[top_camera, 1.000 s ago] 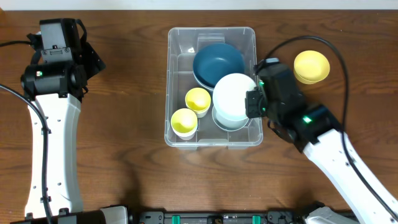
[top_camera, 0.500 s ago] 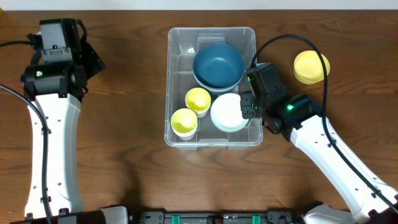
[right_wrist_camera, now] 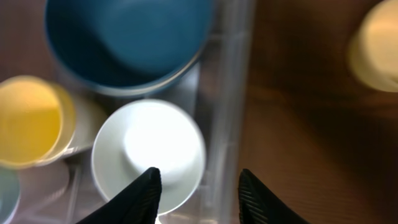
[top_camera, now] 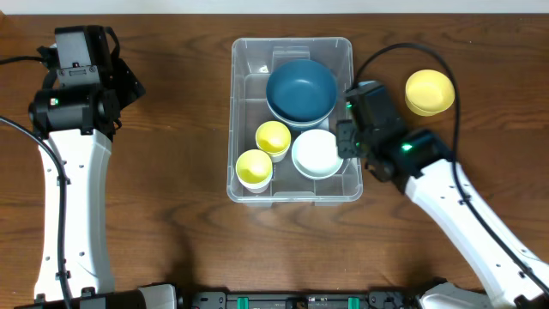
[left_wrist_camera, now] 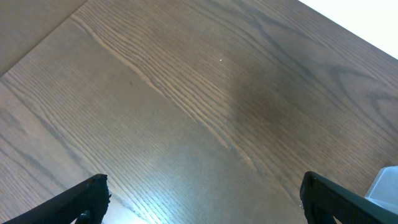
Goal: Pack container
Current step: 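Move the right gripper to the yellow bowl and grasp its rim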
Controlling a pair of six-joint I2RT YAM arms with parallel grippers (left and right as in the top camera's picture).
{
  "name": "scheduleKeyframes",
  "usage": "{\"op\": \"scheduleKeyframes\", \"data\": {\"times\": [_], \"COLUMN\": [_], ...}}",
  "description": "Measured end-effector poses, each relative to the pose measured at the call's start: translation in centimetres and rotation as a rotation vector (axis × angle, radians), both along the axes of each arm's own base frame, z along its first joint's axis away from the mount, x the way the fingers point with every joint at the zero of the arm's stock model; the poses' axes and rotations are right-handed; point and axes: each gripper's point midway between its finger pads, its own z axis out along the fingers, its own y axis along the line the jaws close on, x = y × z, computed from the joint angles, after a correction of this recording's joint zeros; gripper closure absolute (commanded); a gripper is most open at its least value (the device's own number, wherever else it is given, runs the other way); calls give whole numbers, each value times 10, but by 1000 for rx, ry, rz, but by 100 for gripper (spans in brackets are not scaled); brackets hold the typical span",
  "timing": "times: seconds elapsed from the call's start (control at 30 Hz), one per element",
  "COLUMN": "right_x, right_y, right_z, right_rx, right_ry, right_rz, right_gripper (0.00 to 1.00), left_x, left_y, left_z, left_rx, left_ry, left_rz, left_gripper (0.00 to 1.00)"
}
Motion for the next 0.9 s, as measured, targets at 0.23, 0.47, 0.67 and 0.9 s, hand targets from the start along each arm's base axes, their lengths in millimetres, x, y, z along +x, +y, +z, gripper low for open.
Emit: {"op": "scheduleKeyframes", "data": {"times": [0.23,0.47,0.67,0.9], "right_x": [21,29,39,64], "right_y": [-88,-187,-239,-244], "right_z": [41,41,22,-22], "right_rx": [55,79,84,100], "right_ry": [-112,-135,-122,-53], "right_rz": [-288,-583,-716,-713], "right_gripper": [63,39,29,26], "left_x": [0,0,0,0], "left_y": [0,0,0,0], "left_z": [0,0,0,0], "left_rx": [0,0,0,0], "left_ry": [0,0,0,0], "left_rz": [0,0,0,0], "left_gripper": [2,2,2,2]}}
